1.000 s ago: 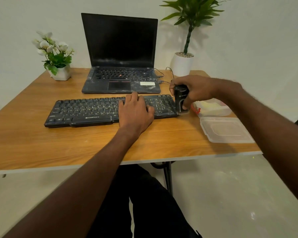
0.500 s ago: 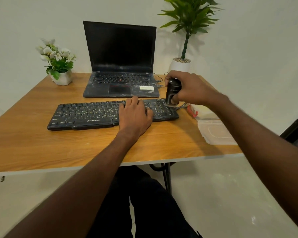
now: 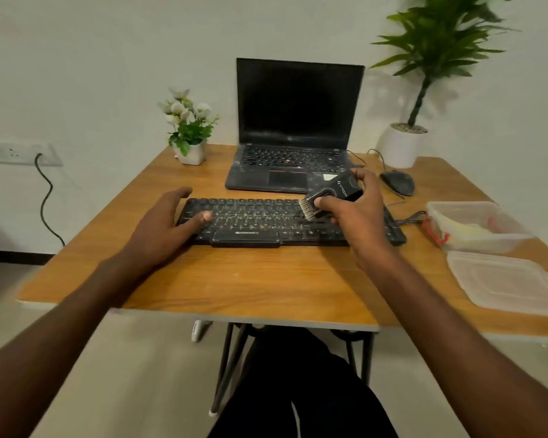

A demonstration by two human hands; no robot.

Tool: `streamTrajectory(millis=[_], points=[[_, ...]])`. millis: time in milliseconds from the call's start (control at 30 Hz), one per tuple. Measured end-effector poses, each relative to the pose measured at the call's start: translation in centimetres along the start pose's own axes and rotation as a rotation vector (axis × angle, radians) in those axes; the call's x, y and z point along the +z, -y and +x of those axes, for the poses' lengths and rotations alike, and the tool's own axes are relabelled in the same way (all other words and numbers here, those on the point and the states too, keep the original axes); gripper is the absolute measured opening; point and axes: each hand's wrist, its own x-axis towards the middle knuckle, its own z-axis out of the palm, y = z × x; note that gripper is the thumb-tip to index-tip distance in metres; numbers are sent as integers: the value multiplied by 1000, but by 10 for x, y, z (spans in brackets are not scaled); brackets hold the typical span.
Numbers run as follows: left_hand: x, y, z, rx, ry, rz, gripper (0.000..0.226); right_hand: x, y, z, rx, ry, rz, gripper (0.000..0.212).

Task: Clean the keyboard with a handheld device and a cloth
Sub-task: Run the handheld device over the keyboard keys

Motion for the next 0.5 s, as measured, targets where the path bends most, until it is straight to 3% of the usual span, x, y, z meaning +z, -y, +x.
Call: streamTrajectory(millis=[67, 200, 500], points=[[-13, 17, 6, -124, 130, -158, 110, 28, 3, 1, -12, 52, 18, 74], [-17, 26, 19, -133, 293, -260, 142, 81, 7, 5, -51, 168, 34, 79], [-14, 45, 39, -63, 425, -223, 154, 158, 17, 18, -174, 501, -11, 80]])
